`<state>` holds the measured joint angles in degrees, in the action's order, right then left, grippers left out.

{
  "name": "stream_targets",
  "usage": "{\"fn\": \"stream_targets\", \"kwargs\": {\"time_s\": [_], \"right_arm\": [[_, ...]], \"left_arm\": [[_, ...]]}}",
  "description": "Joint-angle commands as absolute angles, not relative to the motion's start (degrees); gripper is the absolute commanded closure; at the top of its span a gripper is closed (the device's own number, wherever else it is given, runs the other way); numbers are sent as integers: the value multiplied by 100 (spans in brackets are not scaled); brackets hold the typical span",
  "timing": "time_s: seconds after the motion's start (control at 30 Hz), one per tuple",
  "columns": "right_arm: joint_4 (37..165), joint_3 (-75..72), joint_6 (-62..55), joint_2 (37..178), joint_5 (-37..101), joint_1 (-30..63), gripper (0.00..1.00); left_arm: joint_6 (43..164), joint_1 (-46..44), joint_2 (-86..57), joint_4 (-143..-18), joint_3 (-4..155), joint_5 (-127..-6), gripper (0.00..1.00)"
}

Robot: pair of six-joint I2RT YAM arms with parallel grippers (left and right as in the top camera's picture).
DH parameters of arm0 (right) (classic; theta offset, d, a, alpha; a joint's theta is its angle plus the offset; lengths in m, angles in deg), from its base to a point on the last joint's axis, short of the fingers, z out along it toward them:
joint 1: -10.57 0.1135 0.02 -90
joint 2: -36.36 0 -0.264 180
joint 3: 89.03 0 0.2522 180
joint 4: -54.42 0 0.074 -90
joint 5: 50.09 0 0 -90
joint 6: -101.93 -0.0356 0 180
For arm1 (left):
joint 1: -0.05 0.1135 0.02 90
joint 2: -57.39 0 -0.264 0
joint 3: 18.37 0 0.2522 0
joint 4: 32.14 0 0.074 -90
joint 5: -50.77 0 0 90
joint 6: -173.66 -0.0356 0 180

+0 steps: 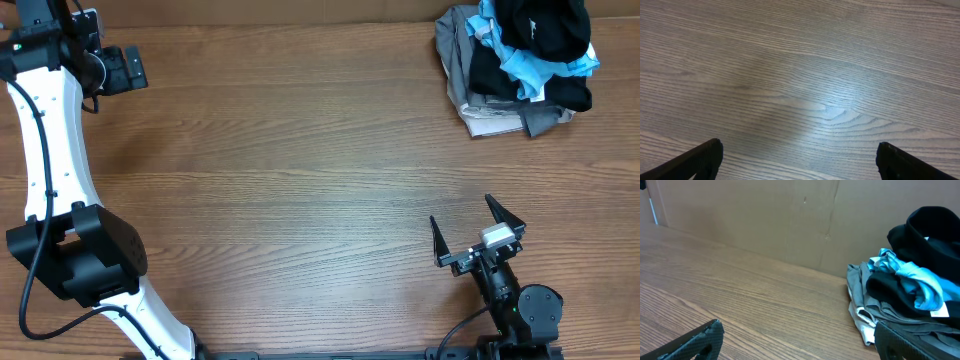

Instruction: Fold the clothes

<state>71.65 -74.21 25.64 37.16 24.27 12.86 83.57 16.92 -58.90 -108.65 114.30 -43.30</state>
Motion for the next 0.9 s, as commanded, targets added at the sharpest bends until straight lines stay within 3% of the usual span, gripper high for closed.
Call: {"fn": "stream_targets", "kwargs": {"time_s": [0.0,0.2,0.37,0.53,0.73,0.87], "right_arm": [[7150,-7480,2536,3652,2488,1275,0],[7150,-7480,2536,3652,2488,1275,0],[7150,-7480,2536,3652,2488,1275,0],[7150,-7480,2536,3652,2488,1275,0],[7150,-7480,2538,3652,2488,1275,0],[7150,-7480,2536,3652,2488,1275,0]], "left_arm": [[8407,1613,-5645,-10871,11539,-4309,0],[8407,1080,-4769,-10860,11378,-4311,0],[8228,444,-3567,-10661,10187,-4123,0],[8317,286,-2369,-9055,8475,-4267,0],[8409,286,-504,-6192,5481,-4787,0],[8409,258,739,-5241,3859,-4829,0]]}}
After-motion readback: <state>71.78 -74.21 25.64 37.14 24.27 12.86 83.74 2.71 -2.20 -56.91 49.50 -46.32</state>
